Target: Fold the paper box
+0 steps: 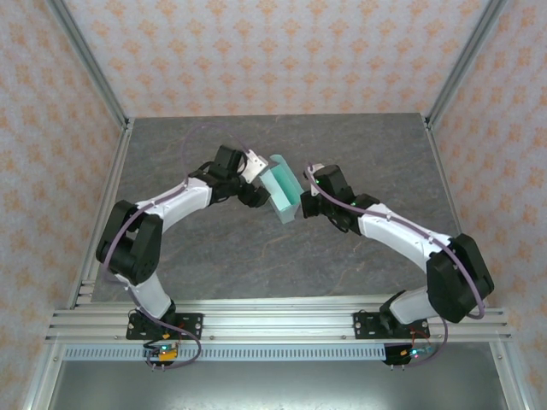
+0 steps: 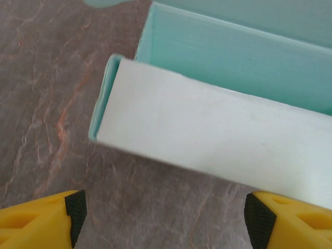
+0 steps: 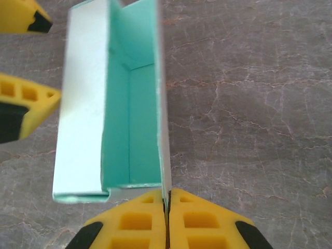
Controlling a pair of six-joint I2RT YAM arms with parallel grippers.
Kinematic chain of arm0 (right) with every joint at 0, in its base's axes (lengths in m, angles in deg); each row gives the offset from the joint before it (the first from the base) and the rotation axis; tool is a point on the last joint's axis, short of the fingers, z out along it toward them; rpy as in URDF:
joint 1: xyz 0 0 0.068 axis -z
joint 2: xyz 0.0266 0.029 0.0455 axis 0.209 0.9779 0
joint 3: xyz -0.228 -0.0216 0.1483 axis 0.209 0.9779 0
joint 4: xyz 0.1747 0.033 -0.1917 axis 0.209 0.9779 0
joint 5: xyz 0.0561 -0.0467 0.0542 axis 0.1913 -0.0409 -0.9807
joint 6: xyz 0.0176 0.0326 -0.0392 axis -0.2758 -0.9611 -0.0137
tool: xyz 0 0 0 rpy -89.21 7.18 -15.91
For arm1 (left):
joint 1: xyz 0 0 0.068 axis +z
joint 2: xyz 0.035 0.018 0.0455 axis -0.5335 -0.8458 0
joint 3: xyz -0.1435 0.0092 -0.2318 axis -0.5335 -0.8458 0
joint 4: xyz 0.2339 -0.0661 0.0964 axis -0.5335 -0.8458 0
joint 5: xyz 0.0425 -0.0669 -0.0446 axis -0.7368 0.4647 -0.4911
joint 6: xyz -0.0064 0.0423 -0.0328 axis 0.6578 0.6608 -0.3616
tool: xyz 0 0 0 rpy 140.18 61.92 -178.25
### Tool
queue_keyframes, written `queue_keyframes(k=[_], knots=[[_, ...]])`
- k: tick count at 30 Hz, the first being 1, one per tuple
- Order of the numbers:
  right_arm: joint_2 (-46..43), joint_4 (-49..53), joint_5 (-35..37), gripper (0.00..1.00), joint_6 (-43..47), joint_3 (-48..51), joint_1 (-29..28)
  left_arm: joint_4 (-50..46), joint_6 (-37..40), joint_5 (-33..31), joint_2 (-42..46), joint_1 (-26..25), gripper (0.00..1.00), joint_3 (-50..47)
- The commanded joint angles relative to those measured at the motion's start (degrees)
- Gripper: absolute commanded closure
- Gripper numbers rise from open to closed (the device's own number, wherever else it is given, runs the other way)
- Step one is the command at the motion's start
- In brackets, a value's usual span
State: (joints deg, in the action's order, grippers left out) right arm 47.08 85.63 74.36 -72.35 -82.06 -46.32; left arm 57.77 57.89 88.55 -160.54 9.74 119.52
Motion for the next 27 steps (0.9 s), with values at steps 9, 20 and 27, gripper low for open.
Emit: queue_keyframes(k=[9,20,27], knots=[[5.30,1.52,-8.91,0.92,4.99,-5.56,-0.29,1.78,-1.29,1.47,-6.63,-0.67,0.19,8.23],[7.74,0.95,-8.39,0.92,1.86,-5.83,0.00,-3.61,-4.78,4.24,-13.46,-4.03,0.20,15.77],[7.16,0.74,-7.44,0.91,-1.56,-3.72,2.69,-4.07,-13.00,9.55,-11.40,-2.61,0.20,14.96]])
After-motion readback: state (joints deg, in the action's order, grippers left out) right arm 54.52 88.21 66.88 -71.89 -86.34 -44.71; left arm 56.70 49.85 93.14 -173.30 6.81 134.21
